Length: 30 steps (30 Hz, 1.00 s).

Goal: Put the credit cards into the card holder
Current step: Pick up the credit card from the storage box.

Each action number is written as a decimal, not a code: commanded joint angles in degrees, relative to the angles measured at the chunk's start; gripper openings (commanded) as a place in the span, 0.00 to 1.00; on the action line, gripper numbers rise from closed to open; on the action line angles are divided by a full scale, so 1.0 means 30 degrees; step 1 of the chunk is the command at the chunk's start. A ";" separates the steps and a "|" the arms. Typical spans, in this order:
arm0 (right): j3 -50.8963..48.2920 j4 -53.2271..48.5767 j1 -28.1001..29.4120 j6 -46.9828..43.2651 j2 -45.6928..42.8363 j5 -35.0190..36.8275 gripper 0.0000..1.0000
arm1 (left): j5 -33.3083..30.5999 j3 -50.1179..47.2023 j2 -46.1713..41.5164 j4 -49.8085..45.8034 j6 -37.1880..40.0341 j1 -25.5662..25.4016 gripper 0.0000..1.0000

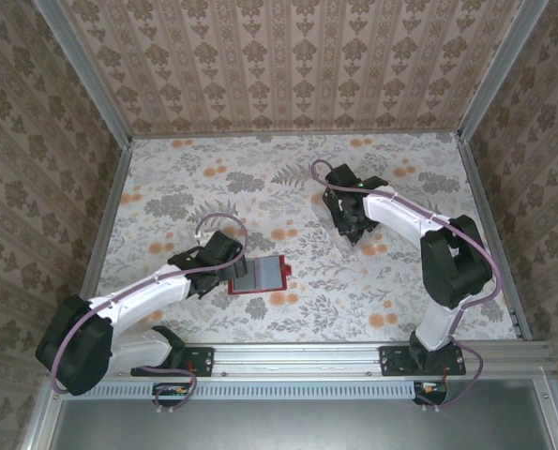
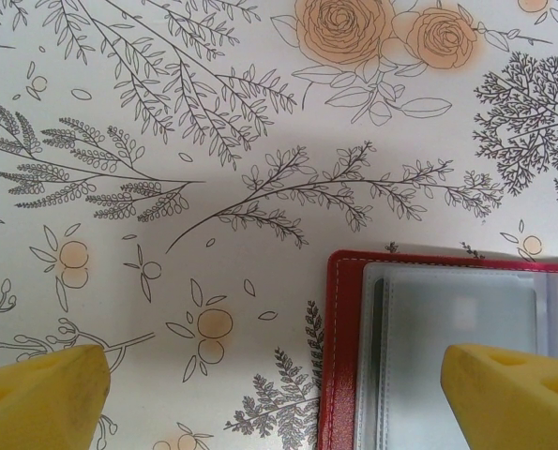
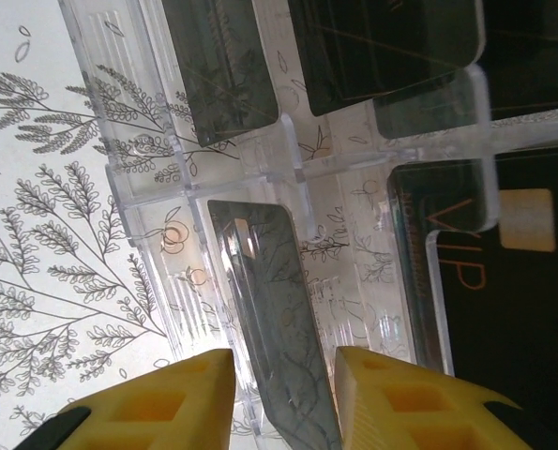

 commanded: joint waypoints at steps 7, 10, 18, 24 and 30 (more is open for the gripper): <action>0.0384 -0.0440 0.0174 -0.0127 -0.0376 -0.0209 0.29 | 0.0046 0.0457 0.0156 0.0161 0.0391 0.0108 1.00; 0.0506 -0.0469 0.0173 -0.0109 -0.0434 -0.0101 0.28 | 0.0080 0.0464 0.0195 0.0217 0.0399 0.0117 1.00; 0.0830 -0.0585 0.0173 -0.0168 -0.0103 -0.0120 0.14 | 0.0109 0.0409 0.0104 0.0156 0.0399 0.0115 1.00; 0.1042 -0.0690 0.0173 -0.0393 -0.0080 -0.0292 0.05 | 0.0109 0.0406 0.0101 0.0153 0.0424 0.0133 1.00; 0.1903 -0.1139 0.0173 -0.0555 -0.0556 -0.1292 0.00 | 0.0080 0.0550 0.0100 0.0011 0.0565 0.0116 1.00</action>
